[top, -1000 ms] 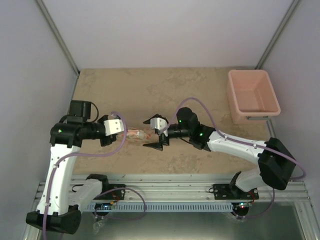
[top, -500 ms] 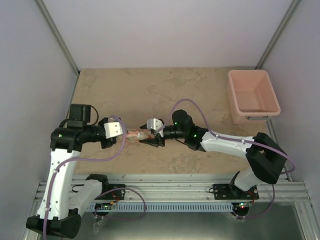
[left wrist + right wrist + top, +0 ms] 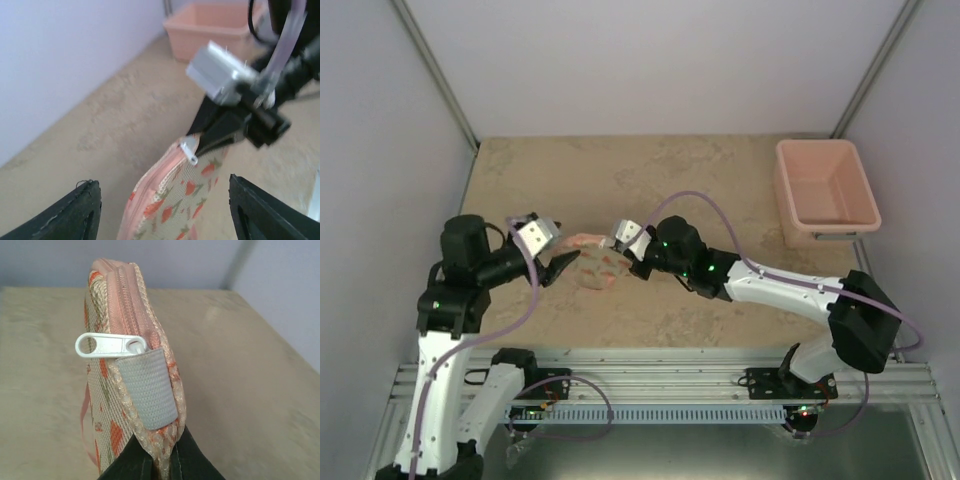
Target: Unzip the laundry bag and remove the bra
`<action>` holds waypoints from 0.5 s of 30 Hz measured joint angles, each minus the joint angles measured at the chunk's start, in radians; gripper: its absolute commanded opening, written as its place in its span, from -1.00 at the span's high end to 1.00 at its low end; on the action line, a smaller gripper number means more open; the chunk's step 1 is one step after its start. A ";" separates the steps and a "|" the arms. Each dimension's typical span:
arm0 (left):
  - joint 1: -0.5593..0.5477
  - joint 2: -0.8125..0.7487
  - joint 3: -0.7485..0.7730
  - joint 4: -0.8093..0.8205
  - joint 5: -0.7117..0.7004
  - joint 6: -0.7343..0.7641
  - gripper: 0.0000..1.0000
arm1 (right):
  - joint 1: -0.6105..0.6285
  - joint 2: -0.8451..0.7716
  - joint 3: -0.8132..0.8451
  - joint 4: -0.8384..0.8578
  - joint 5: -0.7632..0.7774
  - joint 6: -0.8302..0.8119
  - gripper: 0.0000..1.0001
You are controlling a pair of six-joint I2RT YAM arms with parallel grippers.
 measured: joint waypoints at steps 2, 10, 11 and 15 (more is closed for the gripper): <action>0.000 -0.050 -0.007 0.091 -0.008 -0.137 -0.08 | 0.020 -0.006 0.036 -0.064 0.148 0.014 0.99; 0.000 -0.065 -0.028 0.185 0.037 -0.460 -0.06 | 0.098 -0.036 0.111 -0.213 0.518 0.083 0.99; 0.000 -0.032 -0.027 0.186 0.057 -0.507 -0.05 | 0.106 -0.039 0.117 -0.219 0.546 0.084 0.99; 0.000 0.055 -0.047 0.254 0.145 -0.763 0.00 | 0.120 -0.053 0.129 -0.217 0.609 0.085 0.99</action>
